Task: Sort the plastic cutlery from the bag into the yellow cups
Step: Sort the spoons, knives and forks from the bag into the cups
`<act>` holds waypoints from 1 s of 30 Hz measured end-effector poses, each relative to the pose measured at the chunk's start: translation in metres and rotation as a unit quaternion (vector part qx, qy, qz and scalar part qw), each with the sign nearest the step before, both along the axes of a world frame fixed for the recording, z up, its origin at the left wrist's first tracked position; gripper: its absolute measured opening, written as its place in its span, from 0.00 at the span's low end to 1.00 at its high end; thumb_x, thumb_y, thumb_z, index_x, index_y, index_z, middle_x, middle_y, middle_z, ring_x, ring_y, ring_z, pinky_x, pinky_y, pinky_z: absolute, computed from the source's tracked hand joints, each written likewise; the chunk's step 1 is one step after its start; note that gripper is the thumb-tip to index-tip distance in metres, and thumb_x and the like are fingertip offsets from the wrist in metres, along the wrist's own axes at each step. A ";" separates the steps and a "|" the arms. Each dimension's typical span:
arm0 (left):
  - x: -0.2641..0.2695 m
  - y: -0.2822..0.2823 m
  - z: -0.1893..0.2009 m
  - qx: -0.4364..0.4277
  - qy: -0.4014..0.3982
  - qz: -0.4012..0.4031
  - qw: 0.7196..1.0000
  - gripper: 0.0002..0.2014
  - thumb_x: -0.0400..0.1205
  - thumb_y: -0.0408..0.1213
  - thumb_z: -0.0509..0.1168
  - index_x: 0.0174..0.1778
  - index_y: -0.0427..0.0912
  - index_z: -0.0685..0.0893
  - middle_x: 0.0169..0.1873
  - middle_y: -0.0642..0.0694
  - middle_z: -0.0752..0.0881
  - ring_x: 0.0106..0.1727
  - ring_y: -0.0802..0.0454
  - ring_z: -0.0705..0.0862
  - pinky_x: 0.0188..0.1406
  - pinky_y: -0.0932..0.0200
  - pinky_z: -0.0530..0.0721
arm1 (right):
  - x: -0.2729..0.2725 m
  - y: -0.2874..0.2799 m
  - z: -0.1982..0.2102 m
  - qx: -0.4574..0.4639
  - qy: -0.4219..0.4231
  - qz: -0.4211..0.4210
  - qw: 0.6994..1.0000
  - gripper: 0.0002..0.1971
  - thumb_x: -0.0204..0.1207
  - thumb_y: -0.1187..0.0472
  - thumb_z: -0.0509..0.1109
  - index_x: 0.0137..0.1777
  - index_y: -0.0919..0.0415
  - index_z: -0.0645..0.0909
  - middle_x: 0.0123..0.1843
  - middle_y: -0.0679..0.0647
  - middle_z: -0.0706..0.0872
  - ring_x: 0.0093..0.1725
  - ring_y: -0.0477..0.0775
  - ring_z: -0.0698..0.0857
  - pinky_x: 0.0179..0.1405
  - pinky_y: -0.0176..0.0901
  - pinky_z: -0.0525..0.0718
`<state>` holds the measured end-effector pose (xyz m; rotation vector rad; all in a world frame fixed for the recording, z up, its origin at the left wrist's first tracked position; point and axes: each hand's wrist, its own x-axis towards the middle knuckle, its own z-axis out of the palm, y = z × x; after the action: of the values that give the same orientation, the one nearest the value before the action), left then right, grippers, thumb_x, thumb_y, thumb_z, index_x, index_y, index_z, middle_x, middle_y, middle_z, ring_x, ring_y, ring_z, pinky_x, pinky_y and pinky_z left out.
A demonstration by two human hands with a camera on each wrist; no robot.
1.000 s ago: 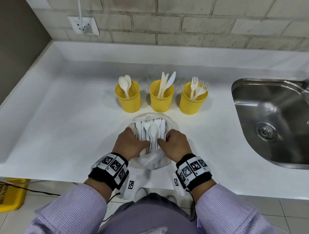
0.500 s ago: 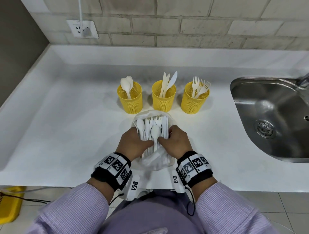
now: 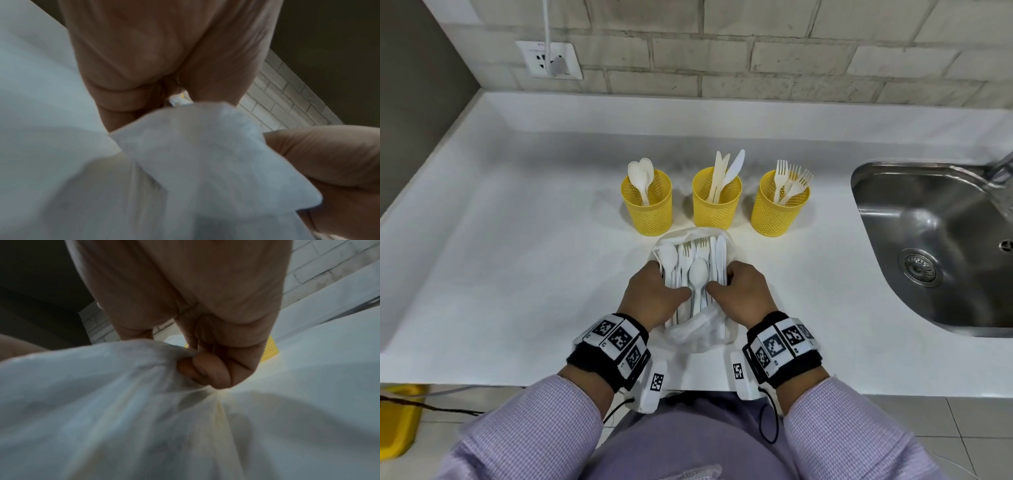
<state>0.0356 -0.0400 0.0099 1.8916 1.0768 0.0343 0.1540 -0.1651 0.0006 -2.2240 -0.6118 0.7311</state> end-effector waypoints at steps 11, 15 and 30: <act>-0.002 0.001 0.006 -0.102 -0.062 0.033 0.992 0.16 0.64 0.43 0.74 0.47 0.46 0.89 0.42 0.48 0.93 0.46 0.48 0.92 0.51 0.50 0.89 | 0.004 -0.002 0.000 0.078 0.109 -0.022 0.991 0.03 0.72 0.64 0.76 0.44 0.60 0.87 0.41 0.53 0.91 0.44 0.57 0.90 0.44 0.49 0.86; -0.003 0.001 0.002 -0.130 -0.070 0.055 0.987 0.08 0.71 0.31 0.75 0.43 0.47 0.89 0.37 0.49 0.93 0.45 0.45 0.93 0.50 0.48 0.90 | 0.004 -0.004 0.000 0.088 0.124 -0.028 0.988 0.07 0.70 0.64 0.73 0.45 0.65 0.89 0.42 0.61 0.93 0.45 0.64 0.91 0.46 0.56 0.89; -0.003 0.001 0.001 -0.151 -0.103 0.020 0.983 0.09 0.68 0.25 0.73 0.37 0.43 0.90 0.33 0.45 0.92 0.35 0.48 0.90 0.41 0.50 0.88 | 0.004 -0.001 -0.006 0.076 0.056 -0.027 0.995 0.09 0.75 0.56 0.79 0.48 0.62 0.88 0.42 0.54 0.91 0.44 0.56 0.90 0.48 0.53 0.88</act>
<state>0.0330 -0.0392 0.0113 1.5574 0.9224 0.0842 0.1580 -0.1659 -0.0051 -2.0372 -0.5323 0.7502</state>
